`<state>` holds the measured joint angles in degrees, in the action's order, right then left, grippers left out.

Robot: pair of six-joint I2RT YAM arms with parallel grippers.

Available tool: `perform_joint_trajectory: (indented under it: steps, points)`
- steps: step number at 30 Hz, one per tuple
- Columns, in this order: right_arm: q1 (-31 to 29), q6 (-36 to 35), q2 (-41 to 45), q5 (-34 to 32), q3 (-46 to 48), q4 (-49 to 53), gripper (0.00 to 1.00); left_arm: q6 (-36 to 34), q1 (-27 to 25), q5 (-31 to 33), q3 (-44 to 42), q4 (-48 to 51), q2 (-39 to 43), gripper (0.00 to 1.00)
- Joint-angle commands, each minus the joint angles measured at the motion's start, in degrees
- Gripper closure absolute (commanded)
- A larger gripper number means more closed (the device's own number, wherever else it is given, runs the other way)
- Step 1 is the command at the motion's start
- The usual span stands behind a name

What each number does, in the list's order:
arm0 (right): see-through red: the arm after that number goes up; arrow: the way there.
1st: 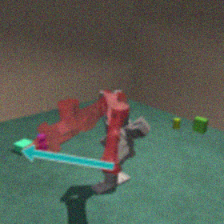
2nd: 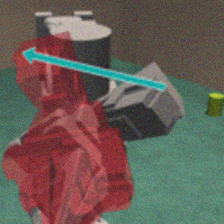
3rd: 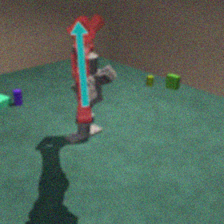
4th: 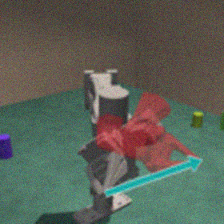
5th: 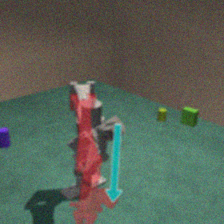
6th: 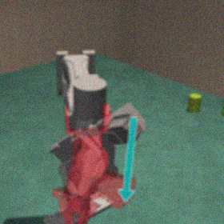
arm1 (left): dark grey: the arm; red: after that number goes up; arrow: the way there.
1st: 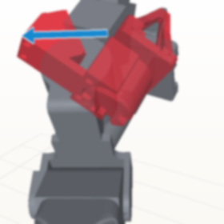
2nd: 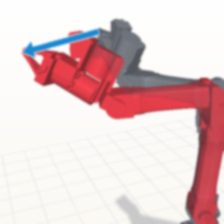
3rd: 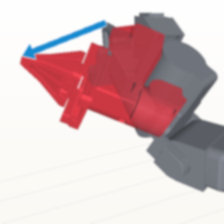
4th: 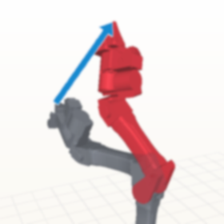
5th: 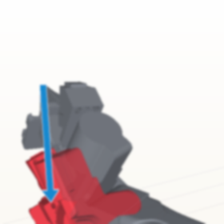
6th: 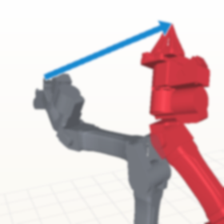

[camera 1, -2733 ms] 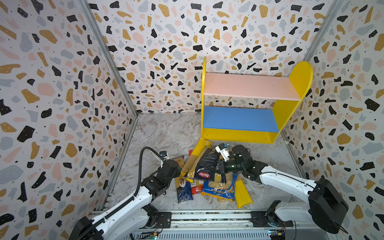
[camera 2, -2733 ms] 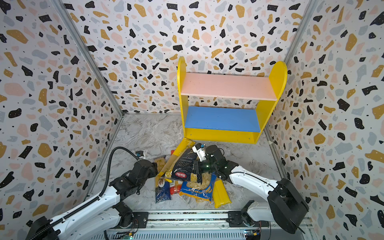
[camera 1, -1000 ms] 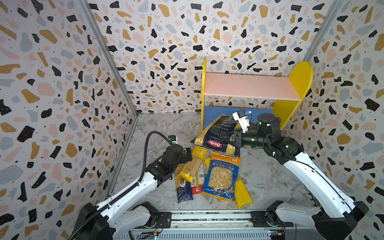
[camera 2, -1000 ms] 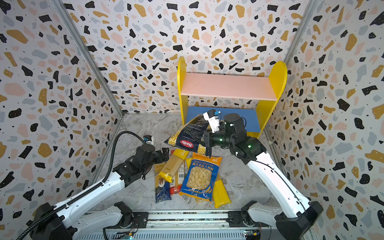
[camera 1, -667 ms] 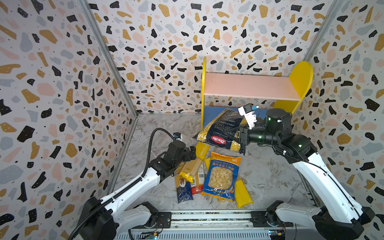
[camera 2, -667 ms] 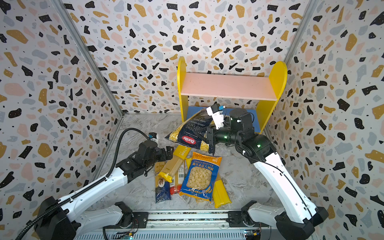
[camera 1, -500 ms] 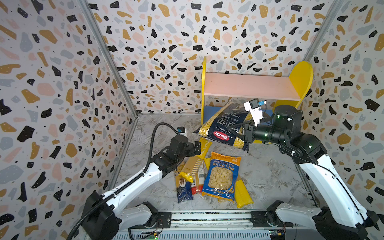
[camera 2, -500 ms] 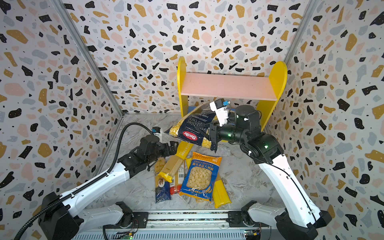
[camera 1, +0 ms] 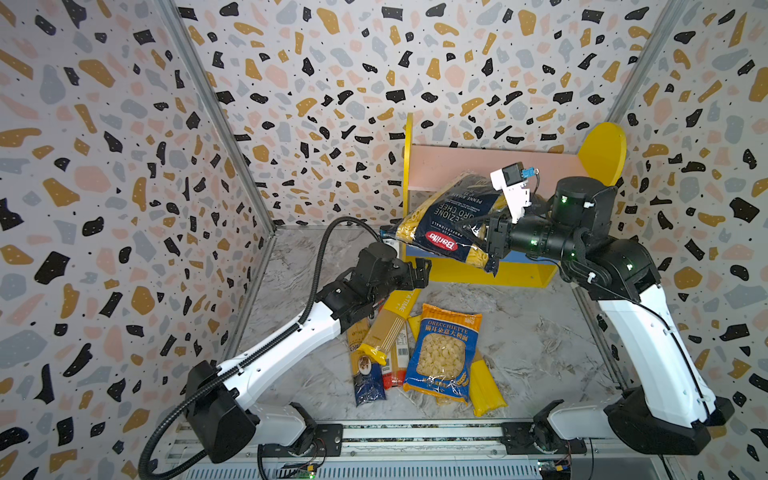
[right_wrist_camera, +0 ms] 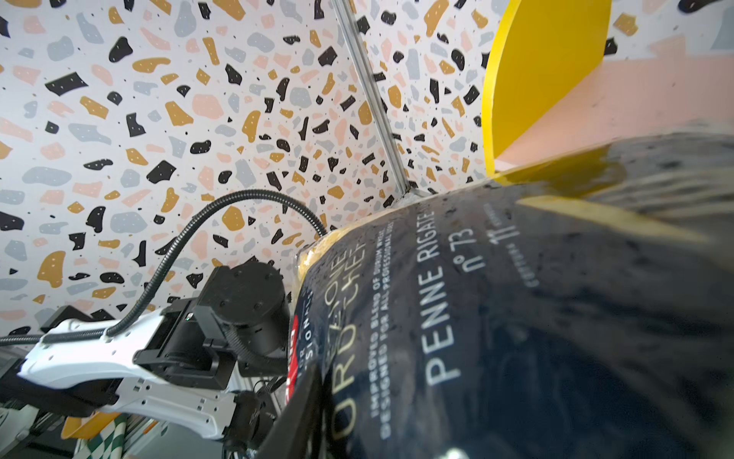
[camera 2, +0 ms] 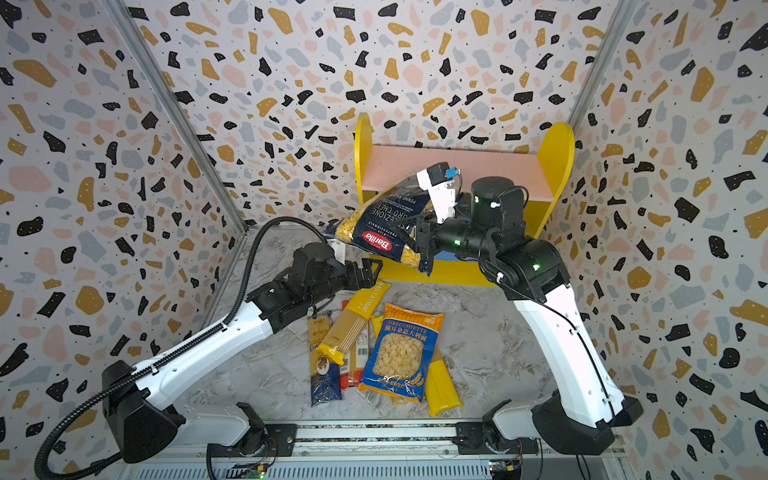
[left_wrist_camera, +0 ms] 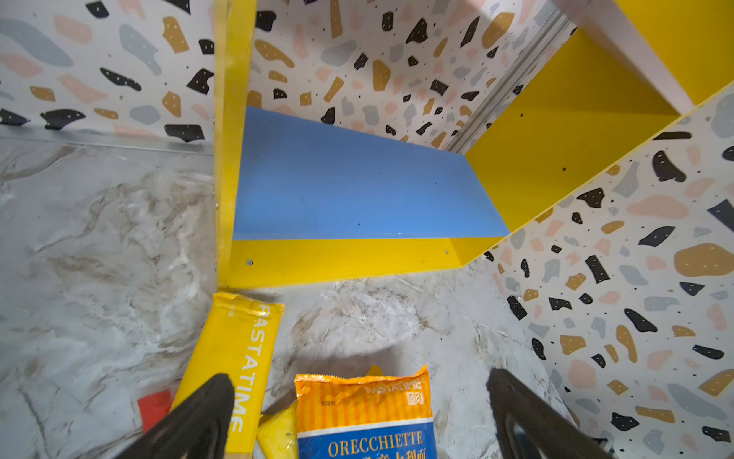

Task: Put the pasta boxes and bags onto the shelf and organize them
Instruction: 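Carry penne bag toward pink upper shelf while left gripper moves near shelf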

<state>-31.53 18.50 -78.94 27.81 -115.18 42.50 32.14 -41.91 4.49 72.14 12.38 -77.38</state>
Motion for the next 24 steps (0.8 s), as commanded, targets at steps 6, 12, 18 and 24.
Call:
perform_joint_trajectory:
  steps: [6,12,18,24]
  points:
    - [5.49,-5.01,1.24,2.54,-6.02,-16.85,0.75,-2.41,-0.36,-0.04,2.36,0.66,-1.16,0.0]
    - [10.71,-2.76,0.37,6.37,-4.62,-20.83,0.75,-3.0,-0.36,0.31,2.21,1.22,-1.01,0.0]
    - [14.64,-0.6,-1.16,8.99,-4.82,-24.63,0.75,-3.72,-0.36,1.02,2.87,1.8,-0.37,0.0]
    - [17.38,1.69,-3.6,8.96,-4.97,-28.64,0.75,-4.36,-0.35,1.98,2.44,2.03,-0.1,0.0]
